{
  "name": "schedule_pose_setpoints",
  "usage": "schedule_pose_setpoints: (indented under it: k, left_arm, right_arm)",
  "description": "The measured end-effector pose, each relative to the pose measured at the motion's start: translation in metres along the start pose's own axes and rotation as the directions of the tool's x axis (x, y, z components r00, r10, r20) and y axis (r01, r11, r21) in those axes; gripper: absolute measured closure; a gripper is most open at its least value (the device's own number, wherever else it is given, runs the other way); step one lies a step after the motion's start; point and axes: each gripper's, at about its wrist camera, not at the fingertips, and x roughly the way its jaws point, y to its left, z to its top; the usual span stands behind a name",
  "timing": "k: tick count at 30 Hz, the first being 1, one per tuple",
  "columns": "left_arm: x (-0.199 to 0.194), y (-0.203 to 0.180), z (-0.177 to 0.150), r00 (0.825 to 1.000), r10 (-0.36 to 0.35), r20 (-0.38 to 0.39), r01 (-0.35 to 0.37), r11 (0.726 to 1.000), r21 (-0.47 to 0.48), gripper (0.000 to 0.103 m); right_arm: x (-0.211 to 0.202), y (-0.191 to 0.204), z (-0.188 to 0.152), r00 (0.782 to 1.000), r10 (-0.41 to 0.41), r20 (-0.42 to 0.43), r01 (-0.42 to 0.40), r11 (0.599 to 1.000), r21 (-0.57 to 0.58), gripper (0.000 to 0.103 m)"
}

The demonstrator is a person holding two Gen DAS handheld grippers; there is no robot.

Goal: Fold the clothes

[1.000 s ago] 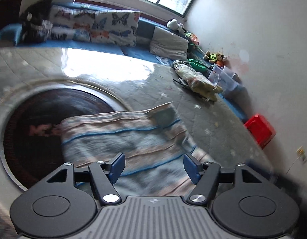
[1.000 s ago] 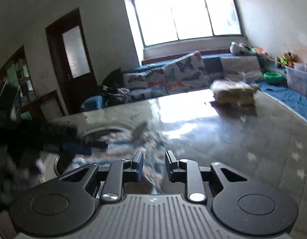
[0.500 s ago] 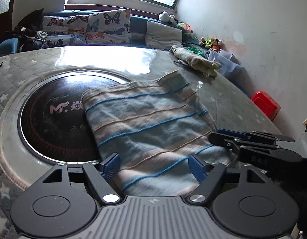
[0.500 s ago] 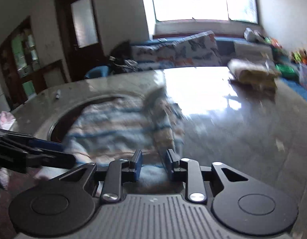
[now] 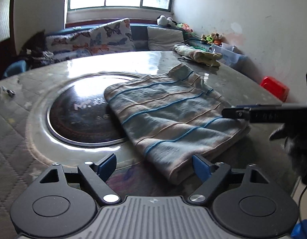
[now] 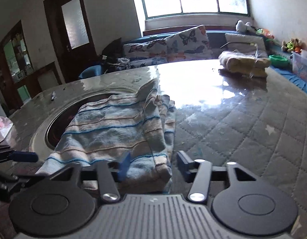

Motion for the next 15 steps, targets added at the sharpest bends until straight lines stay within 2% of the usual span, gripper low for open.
schedule_pose_setpoints:
  k: [7, 12, 13, 15]
  left_arm:
    - [-0.006, -0.009, -0.014, 0.997, 0.063, 0.04, -0.067, 0.994, 0.087, 0.019]
    - [-0.004, -0.004, -0.016, 0.991, 0.125, 0.043, -0.128, 0.989, 0.071, 0.02]
    - [-0.004, -0.002, -0.016, 0.99, 0.137, 0.04, -0.139, 0.989, 0.057, 0.021]
    - [-0.004, 0.004, -0.015, 0.987, 0.155, 0.033, -0.155, 0.988, 0.024, 0.032]
  right_arm:
    - [0.0, -0.001, 0.0, 1.0, -0.022, -0.001, 0.022, 1.0, 0.016, 0.04]
    - [0.003, 0.001, -0.005, 0.999, -0.036, -0.009, 0.036, 0.999, 0.01, 0.039]
    - [0.003, 0.002, -0.006, 0.999, -0.038, -0.012, 0.038, 0.999, 0.009, 0.038]
    - [0.003, 0.004, -0.007, 0.999, -0.036, -0.019, 0.036, 0.999, 0.006, 0.034]
